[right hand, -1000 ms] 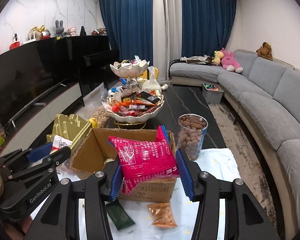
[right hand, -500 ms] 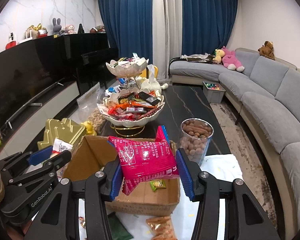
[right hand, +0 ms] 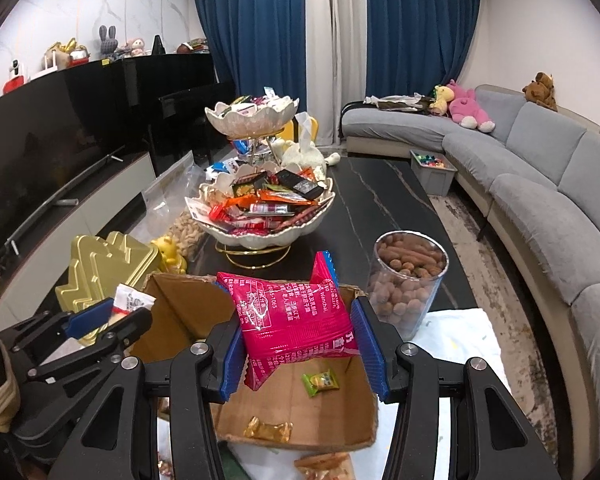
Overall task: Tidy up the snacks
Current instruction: 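Open both tools to drop the cake pack and red pouch into the box, then withdraw both tools from the box toward the green bar and red candies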
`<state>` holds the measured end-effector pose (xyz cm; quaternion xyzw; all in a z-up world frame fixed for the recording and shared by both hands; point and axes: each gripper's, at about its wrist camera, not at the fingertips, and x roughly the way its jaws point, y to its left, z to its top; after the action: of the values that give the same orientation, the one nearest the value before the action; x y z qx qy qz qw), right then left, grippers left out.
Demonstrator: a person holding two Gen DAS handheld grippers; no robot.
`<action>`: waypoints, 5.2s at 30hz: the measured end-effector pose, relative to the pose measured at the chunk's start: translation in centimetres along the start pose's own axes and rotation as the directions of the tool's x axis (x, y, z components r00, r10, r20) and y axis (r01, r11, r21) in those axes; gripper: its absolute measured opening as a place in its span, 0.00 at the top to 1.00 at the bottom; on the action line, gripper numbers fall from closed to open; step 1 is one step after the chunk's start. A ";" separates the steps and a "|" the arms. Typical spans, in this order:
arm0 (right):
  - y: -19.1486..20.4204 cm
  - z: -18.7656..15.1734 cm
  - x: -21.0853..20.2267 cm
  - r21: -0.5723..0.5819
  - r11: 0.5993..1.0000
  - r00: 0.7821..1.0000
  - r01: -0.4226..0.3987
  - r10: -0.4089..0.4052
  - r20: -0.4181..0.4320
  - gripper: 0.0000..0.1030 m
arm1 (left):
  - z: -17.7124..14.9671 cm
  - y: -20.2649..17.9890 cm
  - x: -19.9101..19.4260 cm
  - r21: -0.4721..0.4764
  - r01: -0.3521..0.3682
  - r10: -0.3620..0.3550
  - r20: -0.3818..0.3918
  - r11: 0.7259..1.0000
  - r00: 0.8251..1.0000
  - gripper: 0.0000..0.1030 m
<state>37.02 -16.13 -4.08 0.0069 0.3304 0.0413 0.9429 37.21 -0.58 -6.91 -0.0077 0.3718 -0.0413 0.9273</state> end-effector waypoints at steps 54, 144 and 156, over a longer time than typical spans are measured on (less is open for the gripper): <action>-0.4 -0.1 -9.1 0.022 0.999 0.994 0.040 -0.042 0.096 0.23 | -0.6 -0.6 -9.4 -0.001 -0.012 0.012 0.099 1.000 0.995 0.27; 5.3 -18.6 -5.1 -0.301 0.936 0.981 -0.183 0.151 -0.126 0.24 | -22.4 -1.3 -5.0 0.257 -0.005 0.018 -0.048 0.966 0.999 0.33; 5.3 -19.3 -1.5 -0.375 0.885 0.956 -0.277 0.213 -0.203 0.24 | -22.7 -1.8 -2.3 0.305 0.001 0.029 -0.095 0.952 0.995 0.45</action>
<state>23.38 -11.28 -18.04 -0.1470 0.3843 0.2272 0.8827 19.79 -1.85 -21.66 0.1400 0.4064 -0.0918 0.8982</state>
